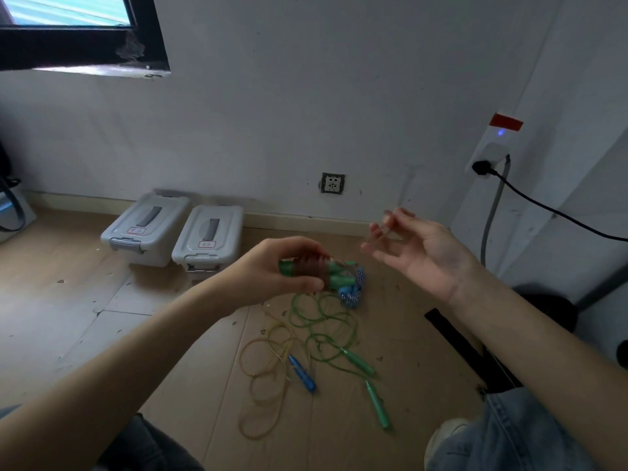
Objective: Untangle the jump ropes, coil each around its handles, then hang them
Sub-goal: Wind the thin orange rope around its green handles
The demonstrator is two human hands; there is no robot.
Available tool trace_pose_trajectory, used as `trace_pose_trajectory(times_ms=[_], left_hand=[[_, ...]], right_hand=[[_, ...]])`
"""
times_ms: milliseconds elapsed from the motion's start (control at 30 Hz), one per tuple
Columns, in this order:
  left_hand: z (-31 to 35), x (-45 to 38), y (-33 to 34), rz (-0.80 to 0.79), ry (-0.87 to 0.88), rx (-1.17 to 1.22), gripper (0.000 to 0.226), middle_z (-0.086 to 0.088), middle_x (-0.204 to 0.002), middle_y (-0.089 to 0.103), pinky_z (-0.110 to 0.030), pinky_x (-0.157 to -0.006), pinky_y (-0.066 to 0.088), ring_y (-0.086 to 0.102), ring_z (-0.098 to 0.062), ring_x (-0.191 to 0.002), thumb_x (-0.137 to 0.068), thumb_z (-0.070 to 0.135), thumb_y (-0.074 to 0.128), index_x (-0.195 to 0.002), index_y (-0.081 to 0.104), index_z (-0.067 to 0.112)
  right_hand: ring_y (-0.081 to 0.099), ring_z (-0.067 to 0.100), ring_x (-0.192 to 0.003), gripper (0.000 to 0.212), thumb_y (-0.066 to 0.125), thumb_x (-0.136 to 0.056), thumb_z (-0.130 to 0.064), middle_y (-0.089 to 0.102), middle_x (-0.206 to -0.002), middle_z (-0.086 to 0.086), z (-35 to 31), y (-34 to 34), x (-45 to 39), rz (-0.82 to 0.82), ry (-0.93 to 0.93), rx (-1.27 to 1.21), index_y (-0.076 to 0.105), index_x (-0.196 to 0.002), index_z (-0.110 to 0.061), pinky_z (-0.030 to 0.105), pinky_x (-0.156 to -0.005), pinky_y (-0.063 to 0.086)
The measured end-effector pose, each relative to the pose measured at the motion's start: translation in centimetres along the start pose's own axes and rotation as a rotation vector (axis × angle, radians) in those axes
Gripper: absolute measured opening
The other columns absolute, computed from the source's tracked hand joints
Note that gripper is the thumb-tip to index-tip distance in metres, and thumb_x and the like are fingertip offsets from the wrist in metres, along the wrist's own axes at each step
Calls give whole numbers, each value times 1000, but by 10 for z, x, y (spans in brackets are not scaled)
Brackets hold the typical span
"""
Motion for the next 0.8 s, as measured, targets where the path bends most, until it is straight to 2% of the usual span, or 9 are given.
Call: trace_pose_trajectory(times_ms=[67, 133, 233, 333, 367, 467, 600, 700, 800], left_hand=[[-1, 0, -1, -1, -34, 44, 33, 9, -93, 63, -8, -64, 48, 62, 6, -82, -73, 14, 72, -96, 61, 34], [-2, 0, 0, -33, -64, 95, 31, 7, -95, 63, -9, -64, 49, 63, 3, -82, -71, 19, 72, -97, 62, 33], [-5, 2, -7, 17, -141, 312, 35, 2, -105, 61, -14, -65, 51, 65, -4, -83, -66, 25, 70, -100, 63, 32], [-5, 4, -11, 39, -160, 438, 37, -4, -109, 60, -18, -67, 53, 67, -11, -87, -66, 21, 71, -102, 65, 29], [-5, 4, -11, 40, -165, 464, 37, -5, -107, 61, -19, -68, 53, 68, -13, -87, -65, 21, 72, -101, 66, 28], [-4, 6, -11, 62, -138, 403, 34, 1, -101, 64, -17, -67, 53, 67, -9, -86, -63, 23, 72, -96, 67, 31], [0, 5, -10, 69, -79, 222, 36, 3, -101, 62, -14, -67, 51, 64, -4, -88, -70, 20, 72, -104, 63, 28], [4, 4, -10, 134, -18, 82, 34, 9, -96, 63, -8, -65, 49, 62, 4, -85, -73, 15, 72, -101, 61, 30], [4, 5, -10, 154, -3, 66, 34, 11, -95, 61, -7, -64, 48, 61, 7, -84, -74, 15, 72, -103, 60, 29]], right_hand=[[65, 19, -69, 13, 48, -88, -11, 58, -65, 3, 0, 6, 1, -102, -1, -95, 52, -76, -6, 46, -78, 57], [55, 11, -51, 17, 45, -91, -11, 51, -60, 0, -1, 9, 0, -143, -20, -61, 49, -75, -8, 33, -66, 58], [42, 5, -41, 6, 49, -92, -8, 50, -63, -1, 1, 8, -2, -134, -114, 305, 49, -86, -9, 21, -49, 49], [59, 5, -52, 12, 62, -78, -17, 64, -65, -2, 8, 16, 5, -242, -295, 801, 53, -85, -14, 13, -51, 47], [62, 4, -57, 13, 65, -73, -21, 67, -66, -4, 11, 19, 7, -277, -332, 884, 56, -80, -16, 12, -52, 47], [66, 8, -65, 10, 70, -66, -23, 70, -70, -4, 14, 19, 9, -310, -308, 868, 64, -73, -21, 14, -58, 50], [66, 10, -66, 13, 65, -68, -12, 70, -71, 0, 15, 10, 7, -302, -148, 651, 65, -81, -7, 18, -65, 55], [67, 11, -71, 10, 63, -72, -10, 71, -77, 2, 16, 9, 8, -312, -129, 728, 69, -80, -11, 20, -71, 56], [68, 10, -71, 22, 57, -79, 1, 73, -78, 2, 14, 9, 8, -307, -77, 659, 74, -76, -13, 19, -69, 56]])
Point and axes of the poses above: each hand's wrist, its own x-axis away from the middle knuckle, its own y-axis out of the palm, z = x × y, the point moved 4 cm from there along -x, towards the middle knuckle
